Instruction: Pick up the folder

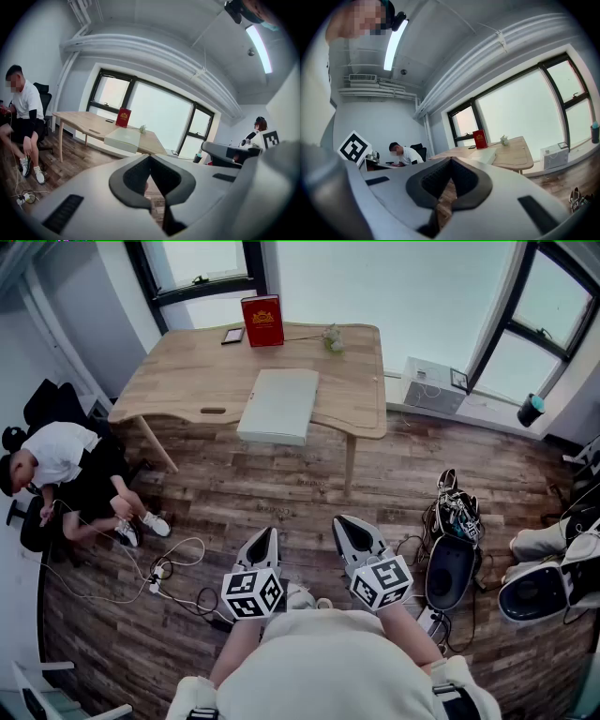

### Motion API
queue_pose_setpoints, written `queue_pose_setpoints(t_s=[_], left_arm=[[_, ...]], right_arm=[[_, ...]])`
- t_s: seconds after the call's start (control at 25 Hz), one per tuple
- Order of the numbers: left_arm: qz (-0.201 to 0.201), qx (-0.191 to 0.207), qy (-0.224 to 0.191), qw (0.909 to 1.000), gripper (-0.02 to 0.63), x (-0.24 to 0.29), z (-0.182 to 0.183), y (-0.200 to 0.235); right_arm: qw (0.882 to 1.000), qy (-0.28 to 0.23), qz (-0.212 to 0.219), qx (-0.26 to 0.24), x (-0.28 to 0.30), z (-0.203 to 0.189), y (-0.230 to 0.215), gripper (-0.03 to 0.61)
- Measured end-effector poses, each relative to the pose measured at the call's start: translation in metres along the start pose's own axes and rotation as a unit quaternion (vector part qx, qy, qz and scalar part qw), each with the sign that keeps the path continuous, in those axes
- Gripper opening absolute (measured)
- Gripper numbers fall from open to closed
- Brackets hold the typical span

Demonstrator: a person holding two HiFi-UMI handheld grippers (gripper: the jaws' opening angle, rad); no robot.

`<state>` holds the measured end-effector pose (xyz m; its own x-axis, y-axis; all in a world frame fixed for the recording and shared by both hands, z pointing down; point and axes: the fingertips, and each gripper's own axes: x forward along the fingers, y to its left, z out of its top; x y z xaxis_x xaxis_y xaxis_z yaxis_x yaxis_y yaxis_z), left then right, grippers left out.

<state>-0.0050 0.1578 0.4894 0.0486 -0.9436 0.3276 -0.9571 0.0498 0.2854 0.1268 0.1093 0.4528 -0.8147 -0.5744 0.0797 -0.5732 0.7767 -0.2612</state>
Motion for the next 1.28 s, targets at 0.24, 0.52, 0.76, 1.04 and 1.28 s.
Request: queue_pose_setpoints(t_s=[0.24,0.52,0.76,1.04,1.28], left_arm=[[0.002,-0.005,0.003,1.0,0.02,0.0049,-0.0032,-0.0031],[0.005,-0.006,0.003,1.0,0.021,0.0052,-0.001,-0.0003],[0.007,-0.008,0.002,0.9999,0.021,0.0055,-0.0048,0.0012],[0.013,-0.009,0.002,0.9999,0.02,0.0084,-0.0035,0.0],[0.012,-0.008,0.008,0.9999,0.02,0.007,-0.0084,0.0006]], right_arm=[[1.0,0.002,-0.002,-0.002,-0.0044,0.0016,-0.0071,0.02],[1.0,0.001,-0.008,-0.002,-0.0048,-0.0003,-0.0104,0.019],[1.0,-0.014,0.008,0.012,-0.0076,0.0008,-0.0073,0.02],[1.0,-0.007,0.01,-0.006,-0.0064,0.0027,-0.009,0.02],[1.0,-0.001,0.009,-0.005,-0.0071,-0.0052,-0.0086,0.02]])
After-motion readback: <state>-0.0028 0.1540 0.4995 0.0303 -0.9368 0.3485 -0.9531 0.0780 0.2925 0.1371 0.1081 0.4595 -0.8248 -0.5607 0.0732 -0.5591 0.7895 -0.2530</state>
